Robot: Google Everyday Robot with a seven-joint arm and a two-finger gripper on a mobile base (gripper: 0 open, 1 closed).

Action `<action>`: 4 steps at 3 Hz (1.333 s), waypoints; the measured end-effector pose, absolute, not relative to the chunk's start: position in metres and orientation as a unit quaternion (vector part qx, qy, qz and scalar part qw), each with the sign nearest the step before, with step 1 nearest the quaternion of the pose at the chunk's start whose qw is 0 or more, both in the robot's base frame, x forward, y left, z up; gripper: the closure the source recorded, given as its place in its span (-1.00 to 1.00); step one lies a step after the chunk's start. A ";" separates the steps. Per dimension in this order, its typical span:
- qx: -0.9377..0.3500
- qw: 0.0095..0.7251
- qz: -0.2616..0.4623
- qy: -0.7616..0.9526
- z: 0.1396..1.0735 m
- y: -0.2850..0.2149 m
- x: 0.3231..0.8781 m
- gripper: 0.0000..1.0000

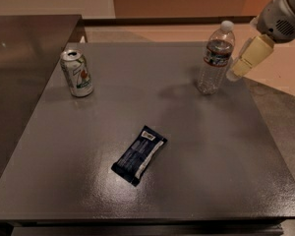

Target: Move water bottle near 7up can

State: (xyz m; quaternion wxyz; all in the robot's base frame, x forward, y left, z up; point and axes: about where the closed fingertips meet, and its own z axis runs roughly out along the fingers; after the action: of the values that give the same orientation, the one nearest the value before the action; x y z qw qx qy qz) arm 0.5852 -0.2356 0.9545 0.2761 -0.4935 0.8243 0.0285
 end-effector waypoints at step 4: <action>-0.472 0.311 0.121 0.816 0.944 -0.199 0.611 -0.19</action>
Offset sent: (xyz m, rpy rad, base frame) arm 0.0264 0.0344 -0.0074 0.2236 0.0415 0.0178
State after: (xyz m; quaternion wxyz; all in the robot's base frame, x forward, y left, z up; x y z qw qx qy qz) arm 0.6109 -0.1989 0.9442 0.3110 -0.4724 0.8158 0.1212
